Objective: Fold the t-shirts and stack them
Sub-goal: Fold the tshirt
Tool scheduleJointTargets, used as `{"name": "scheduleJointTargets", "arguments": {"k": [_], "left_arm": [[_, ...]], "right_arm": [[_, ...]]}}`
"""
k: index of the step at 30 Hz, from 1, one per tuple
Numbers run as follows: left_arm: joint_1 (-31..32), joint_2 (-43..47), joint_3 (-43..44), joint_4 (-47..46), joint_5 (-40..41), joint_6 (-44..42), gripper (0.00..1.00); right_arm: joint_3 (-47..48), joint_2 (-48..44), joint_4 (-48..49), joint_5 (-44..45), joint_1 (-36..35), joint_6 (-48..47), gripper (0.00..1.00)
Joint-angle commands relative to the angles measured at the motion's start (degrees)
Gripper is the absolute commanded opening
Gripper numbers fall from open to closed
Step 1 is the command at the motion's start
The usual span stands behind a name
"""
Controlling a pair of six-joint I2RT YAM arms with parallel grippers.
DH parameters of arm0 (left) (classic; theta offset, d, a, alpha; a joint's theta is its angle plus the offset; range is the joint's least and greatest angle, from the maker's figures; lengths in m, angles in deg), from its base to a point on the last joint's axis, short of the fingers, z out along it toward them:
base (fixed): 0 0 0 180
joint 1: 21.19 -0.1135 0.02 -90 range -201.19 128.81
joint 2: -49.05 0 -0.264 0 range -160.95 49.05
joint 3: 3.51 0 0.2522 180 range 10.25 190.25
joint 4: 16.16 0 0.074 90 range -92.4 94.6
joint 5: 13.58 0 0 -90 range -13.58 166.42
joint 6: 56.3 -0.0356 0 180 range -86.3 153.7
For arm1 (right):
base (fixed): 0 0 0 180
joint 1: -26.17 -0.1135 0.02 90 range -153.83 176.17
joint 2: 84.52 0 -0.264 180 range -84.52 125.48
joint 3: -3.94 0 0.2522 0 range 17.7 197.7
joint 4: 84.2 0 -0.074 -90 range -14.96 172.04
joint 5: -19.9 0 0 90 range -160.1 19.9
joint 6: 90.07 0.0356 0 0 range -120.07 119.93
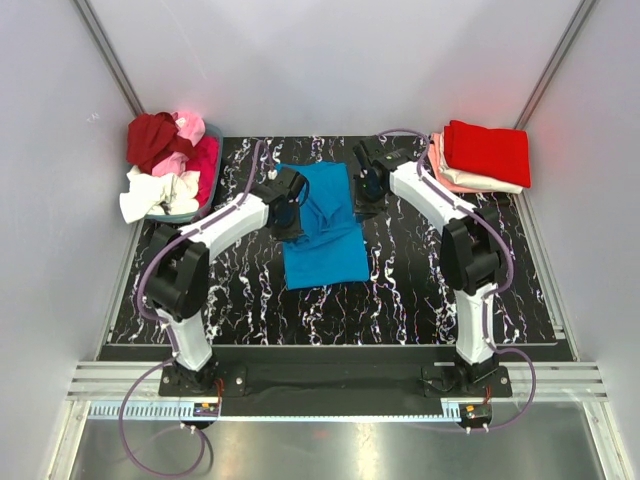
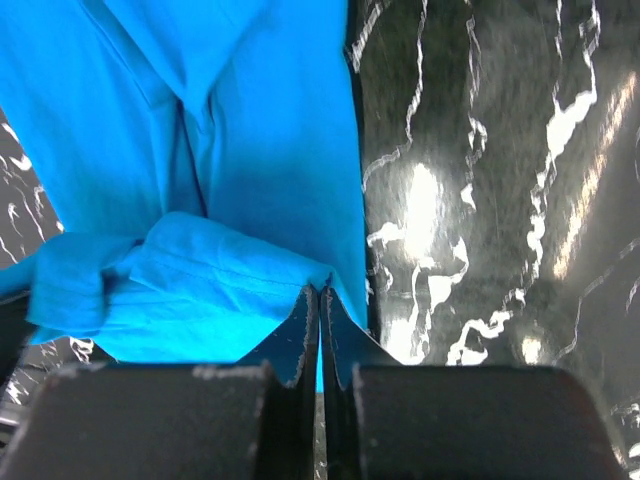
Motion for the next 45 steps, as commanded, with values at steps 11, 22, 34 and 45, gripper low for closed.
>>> {"name": "scheduleJointTargets", "arguments": {"k": [11,22,34,45], "left_arm": [[-9.3,-10.7,13.4,2.7,-4.7,-5.4,0.66],[-4.8,8.3,-2.9,-4.1,0.3,-4.7,0.59],[3.0,3.4,-10.1,-12.5,-1.2,-1.2,0.41],[2.1,-2.6,-4.2,-10.1,2.1,-4.3,0.41]], "right_arm": [[21.0,14.6,-7.2,-2.0,4.6,-2.1,0.73],[0.3,-5.0,2.8,-5.7,5.4,-0.2,0.62],[-11.3,-2.9,9.2,-12.6,4.0,0.3,0.3],[-3.6,5.2,7.1,-13.0,3.9,-0.7,0.29]]}}
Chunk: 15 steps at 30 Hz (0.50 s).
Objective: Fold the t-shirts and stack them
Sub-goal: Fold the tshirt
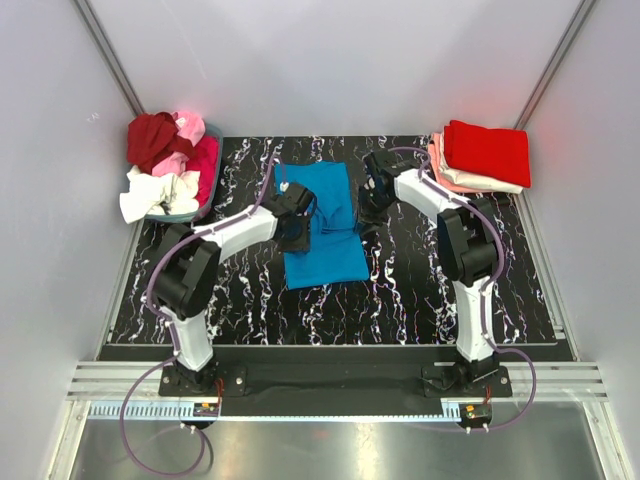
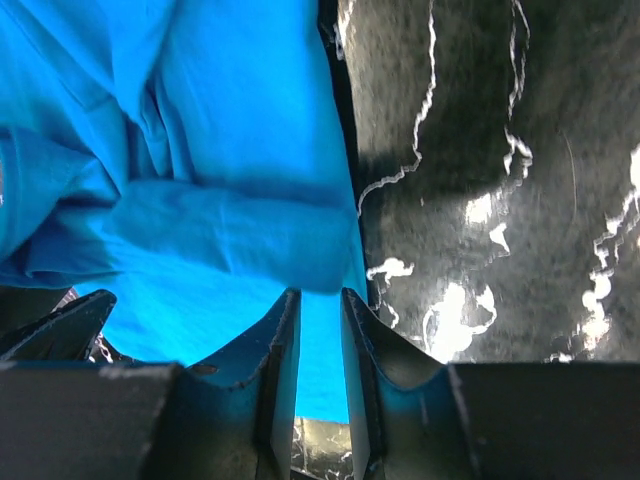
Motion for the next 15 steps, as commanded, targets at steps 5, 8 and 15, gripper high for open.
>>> {"name": "scheduleJointTargets", "arguments": {"k": [5,8,15], "left_arm": [[-3.2,-4.2,7.4,-0.1,2.3,-3.5,0.41],[-5.5,-6.5,11.0,1.0,2.1,-4.9,0.41],[-10.5,-12.7,24.5,5.6,0.4,-7.6,0.41]], "right_arm": [[9.7,5.9,-2.8,-0.2,-0.4,-2.1,0.29],[16.6,9.4,-5.8,0.8,-0.4,-2.7,0.29],[36.9,20.1,-11.6,1.2,0.3,-2.0,0.34]]}}
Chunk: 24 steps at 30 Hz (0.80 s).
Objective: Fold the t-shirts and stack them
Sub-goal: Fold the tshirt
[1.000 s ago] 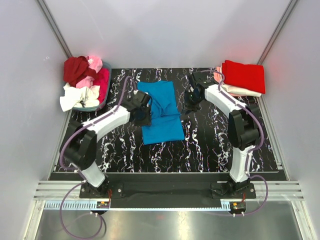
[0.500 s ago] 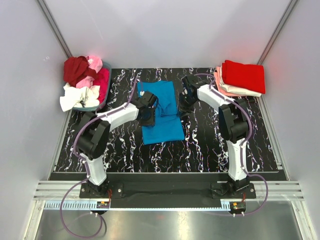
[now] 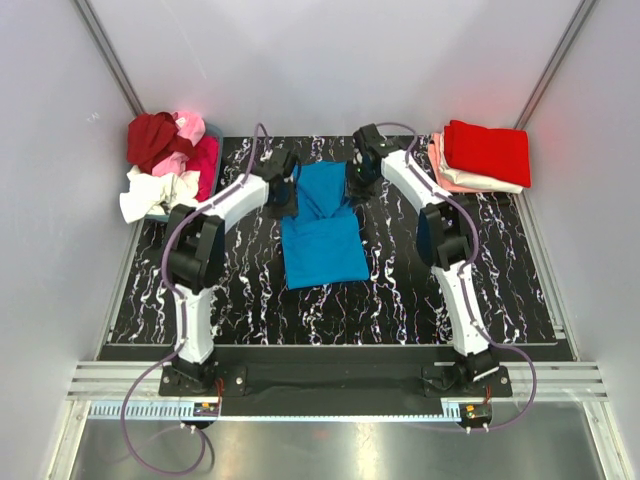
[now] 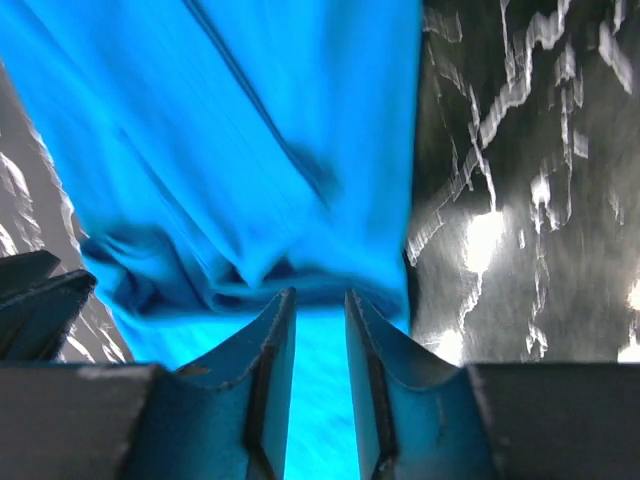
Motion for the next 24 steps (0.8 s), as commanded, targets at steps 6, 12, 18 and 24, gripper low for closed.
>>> {"name": "scheduleJointTargets", "arguments": {"k": [6,12,18,24], "left_arm": [[-2.1,4.3,3.8,2.4,-0.6,-1.9,0.77],[-2.0,20.5,-17.3,-4.1,-5.0,2.8,0.88],[1.2,33.7,-36.1,-14.2,-10.3,9.2,0.86],[5.6,37.8,-47.4,-21.9,-12.3,14.9,0.84]], "right_arm": [[7.8,-1.4,-3.9,3.9,0.2,-1.3,0.57],[-21.9,-21.4,7.3,4.0,0.3,-1.2,0.88],[-43.9,-33.1,13.8,-4.0,0.4,4.1,0.86],[-58.5,-38.3,21.3,-8.6,0.3,10.4,0.72]]}}
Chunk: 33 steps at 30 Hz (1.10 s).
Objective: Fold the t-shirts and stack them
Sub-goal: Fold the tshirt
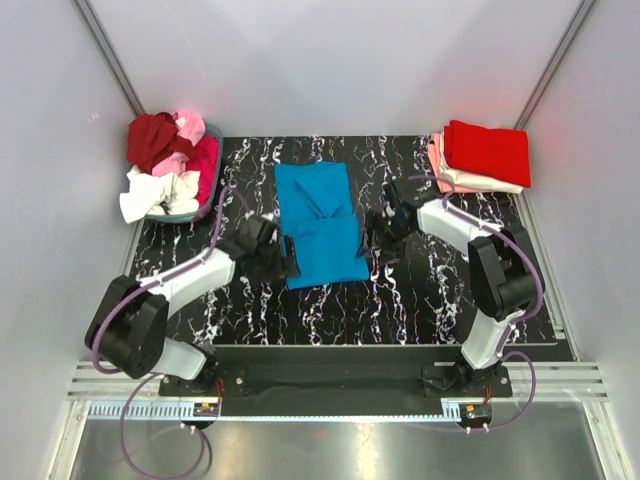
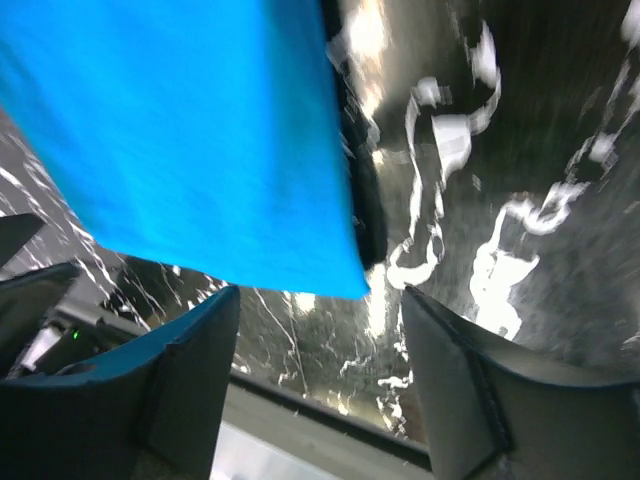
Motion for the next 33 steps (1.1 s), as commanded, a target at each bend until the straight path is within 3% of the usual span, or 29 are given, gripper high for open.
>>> {"name": "scheduleJointTargets", "arguments": {"k": [1,8,19,24,28,33], "left_arm": [[1.5,2.9,-5.5,-9.9,-3.3,5.9,0.84],[3.3,3.9,-9.3,-13.5,-2.6,8.6,0.83],[6.4,1.2,-11.6,-16.8,2.3,11.7,0.78],[7.1,-0.2,-12.0,-17.4,3.7,12.1,0.74],[7.2,-1.1,-12.2,-18.1,3.7,12.3,0.64],[7.4,-2.4,-12.2,-19.1,5.4,12.2,0.41]], "right_arm": [[-6.2,-2.6,7.8,-4.8,0.1,5.1,0.7],[-11.3,-2.4,12.7,-5.0,-0.5,8.7,0.64],[-10.7,-1.6,12.6,-2.2,-2.1,9.2,0.35],[-9.7,-1.0,11.6,-0.8,-2.8,9.1,0.31],[-9.2,-0.6,10.9,-0.7,-3.0,8.8,0.27],[-9.1,-0.5,10.9,-0.8,-3.1,8.5,0.15]]}}
